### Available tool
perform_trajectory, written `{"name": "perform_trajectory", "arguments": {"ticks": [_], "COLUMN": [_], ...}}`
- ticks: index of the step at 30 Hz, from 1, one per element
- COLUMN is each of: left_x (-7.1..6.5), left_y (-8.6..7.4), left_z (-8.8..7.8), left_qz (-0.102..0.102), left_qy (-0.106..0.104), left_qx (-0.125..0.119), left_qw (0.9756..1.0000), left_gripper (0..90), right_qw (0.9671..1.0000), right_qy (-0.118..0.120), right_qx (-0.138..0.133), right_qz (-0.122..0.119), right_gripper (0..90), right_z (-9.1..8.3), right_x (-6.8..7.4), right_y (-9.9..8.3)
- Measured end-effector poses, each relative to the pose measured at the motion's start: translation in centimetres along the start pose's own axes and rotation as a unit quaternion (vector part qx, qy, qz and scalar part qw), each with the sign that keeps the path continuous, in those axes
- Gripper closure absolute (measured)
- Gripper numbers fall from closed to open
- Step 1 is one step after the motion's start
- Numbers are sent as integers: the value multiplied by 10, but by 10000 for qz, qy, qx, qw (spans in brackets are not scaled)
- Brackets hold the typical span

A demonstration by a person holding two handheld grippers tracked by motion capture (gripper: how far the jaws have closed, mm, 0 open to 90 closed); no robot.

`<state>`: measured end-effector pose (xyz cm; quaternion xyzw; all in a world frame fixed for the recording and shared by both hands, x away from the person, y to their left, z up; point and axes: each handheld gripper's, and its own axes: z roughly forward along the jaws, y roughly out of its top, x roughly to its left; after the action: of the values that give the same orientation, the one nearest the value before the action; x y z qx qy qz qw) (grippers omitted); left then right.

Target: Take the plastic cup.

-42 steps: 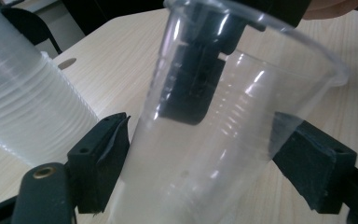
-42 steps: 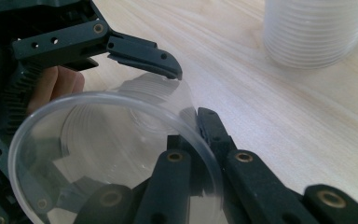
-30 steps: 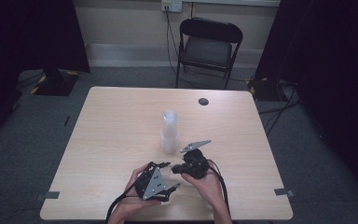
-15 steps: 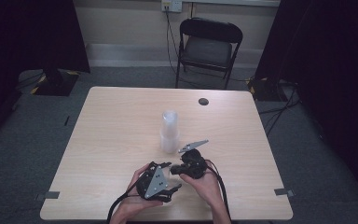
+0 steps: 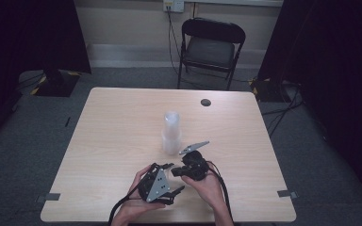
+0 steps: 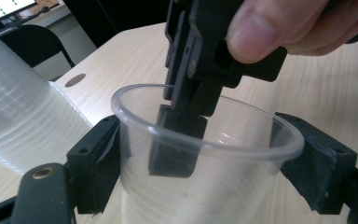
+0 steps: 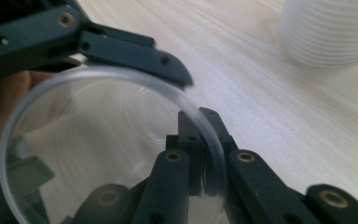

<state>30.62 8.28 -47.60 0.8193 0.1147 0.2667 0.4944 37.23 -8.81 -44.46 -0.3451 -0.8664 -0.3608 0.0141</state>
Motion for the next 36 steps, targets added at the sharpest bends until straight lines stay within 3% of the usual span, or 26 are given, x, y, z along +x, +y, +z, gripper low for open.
{"name": "perform_trajectory", "arguments": {"ticks": [5, 12, 15, 23, 29, 33, 34, 36], "left_x": [-4, -3, -2, -5, -4, 0, 1, 4], "left_y": [3, 3, 2, 2, 2, 1, 1, 0], "left_z": [2, -1, -1, 1, 1, -1, -1, -2], "left_qz": [320, 248, 91, 350, 414, 202, -1, -149], "left_qy": [180, 147, 117, 150, 163, 134, 160, 126], "left_qx": [114, 33, -37, 81, 93, 19, -92, -186], "left_qw": [9993, 9996, 9999, 9992, 9990, 9997, 9998, 9996], "left_gripper": [218, 240, 244, 238, 244, 254, 254, 255], "right_qw": [9999, 9999, 9999, 9998, 9996, 9996, 9997, 9998], "right_qy": [28, 40, 40, -84, -143, -201, -203, -175], "right_qx": [93, 125, 127, 191, 229, 192, 139, -4], "right_qz": [-36, 1, 2, 26, 82, 52, 53, 49], "right_gripper": [889, 888, 887, 894, 894, 861, 849, 829], "right_z": [1, 1, 1, 0, -1, -1, -3, -6], "right_x": [3, 4, 3, 5, 5, 6, 6, 6], "right_y": [4, 3, 3, 3, 4, 4, 4, 4]}}
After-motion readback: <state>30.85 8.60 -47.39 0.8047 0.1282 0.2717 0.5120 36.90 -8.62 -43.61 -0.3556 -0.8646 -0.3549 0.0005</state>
